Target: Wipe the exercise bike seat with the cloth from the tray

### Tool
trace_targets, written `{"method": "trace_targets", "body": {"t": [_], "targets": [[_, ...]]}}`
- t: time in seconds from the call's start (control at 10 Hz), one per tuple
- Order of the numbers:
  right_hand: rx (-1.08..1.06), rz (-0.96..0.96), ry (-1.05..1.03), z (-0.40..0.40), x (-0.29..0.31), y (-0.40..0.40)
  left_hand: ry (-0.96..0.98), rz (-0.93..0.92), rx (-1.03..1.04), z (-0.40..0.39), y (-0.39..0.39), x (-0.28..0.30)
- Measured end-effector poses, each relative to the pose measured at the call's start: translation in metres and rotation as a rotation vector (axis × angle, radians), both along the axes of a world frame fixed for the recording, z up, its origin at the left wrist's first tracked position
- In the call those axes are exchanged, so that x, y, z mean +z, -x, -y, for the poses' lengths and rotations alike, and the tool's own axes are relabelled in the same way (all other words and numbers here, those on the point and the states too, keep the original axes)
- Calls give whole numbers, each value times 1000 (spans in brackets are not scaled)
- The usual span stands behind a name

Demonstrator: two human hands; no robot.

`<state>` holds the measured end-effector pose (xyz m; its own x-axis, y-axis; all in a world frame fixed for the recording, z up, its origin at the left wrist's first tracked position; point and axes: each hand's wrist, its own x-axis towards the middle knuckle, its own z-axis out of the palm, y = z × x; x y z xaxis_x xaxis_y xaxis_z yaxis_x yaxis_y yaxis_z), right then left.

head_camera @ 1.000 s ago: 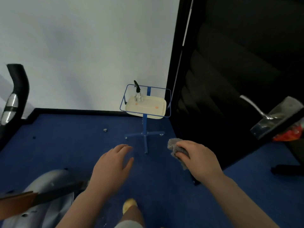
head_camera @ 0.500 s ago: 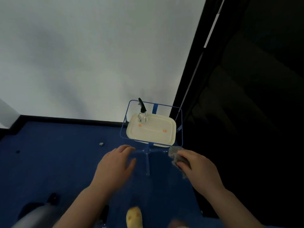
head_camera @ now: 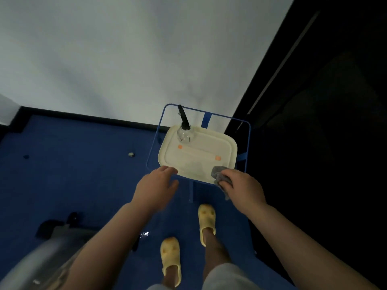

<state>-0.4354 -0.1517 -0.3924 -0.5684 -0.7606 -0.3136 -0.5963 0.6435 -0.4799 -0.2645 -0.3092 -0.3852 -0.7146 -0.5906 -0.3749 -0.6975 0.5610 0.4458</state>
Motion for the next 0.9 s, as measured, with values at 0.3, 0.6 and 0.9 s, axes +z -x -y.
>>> {"method": "trace_targets", "body": {"t": [0.3, 0.6, 0.9], "targets": [[86, -24, -105, 86, -121, 56, -164, 96, 194, 29, 53, -81], [200, -97, -197, 103, -183, 51, -222, 102, 254, 41, 73, -124], [209, -49, -180, 93, -122, 61, -275, 97, 260, 40, 61, -90]]}}
